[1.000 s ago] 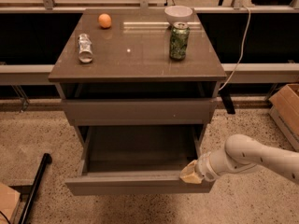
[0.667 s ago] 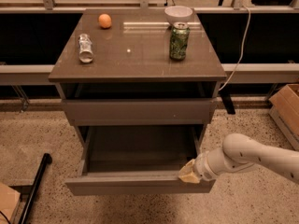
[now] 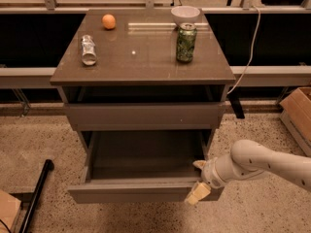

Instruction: Open middle drawer

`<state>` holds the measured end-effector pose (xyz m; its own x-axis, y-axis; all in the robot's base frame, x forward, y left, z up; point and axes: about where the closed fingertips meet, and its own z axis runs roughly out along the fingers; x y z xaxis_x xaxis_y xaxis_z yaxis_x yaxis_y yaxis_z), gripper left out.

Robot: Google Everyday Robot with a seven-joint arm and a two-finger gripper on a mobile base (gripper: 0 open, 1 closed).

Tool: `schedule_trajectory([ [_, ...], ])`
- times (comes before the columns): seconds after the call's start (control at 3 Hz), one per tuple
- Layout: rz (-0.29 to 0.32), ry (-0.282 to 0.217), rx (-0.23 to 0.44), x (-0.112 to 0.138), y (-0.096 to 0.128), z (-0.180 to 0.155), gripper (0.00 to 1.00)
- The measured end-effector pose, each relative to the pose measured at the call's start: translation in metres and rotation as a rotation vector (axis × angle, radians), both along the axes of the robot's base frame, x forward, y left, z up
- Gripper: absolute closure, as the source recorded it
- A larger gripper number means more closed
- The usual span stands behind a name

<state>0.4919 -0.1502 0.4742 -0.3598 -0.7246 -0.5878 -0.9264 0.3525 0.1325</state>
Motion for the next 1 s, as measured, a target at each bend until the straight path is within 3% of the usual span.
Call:
schedule_trajectory([
  [0.33,-0.034,0.051,-0.002,-0.002,-0.01,-0.018,0.0],
  [0.67,-0.03,0.163,0.0,-0.01,-0.014,-0.048,0.0],
  [1.0,-0.013,0.235,-0.002,-0.019,-0.013,-0.061,0.04],
])
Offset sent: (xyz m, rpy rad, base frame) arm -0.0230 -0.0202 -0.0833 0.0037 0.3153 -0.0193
